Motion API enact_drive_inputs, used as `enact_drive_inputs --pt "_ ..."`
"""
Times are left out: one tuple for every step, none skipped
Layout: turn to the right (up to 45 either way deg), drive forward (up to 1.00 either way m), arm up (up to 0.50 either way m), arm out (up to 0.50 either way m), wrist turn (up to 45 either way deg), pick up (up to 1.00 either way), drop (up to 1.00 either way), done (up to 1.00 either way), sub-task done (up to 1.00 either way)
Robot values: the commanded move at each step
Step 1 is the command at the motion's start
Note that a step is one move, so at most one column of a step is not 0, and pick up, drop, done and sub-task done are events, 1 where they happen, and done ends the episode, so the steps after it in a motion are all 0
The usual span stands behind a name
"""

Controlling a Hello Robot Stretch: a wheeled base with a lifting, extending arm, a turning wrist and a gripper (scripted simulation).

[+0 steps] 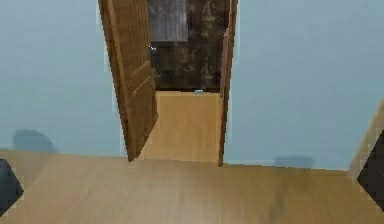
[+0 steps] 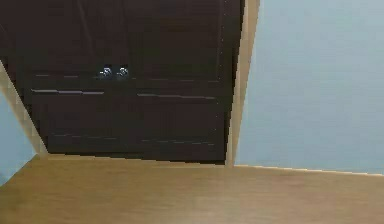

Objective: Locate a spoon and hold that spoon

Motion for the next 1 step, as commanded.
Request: enact_drive_inputs --pt "-3.0 0.00 0.00 0.00 0.0 0.00 0.00 0.00 0.00"
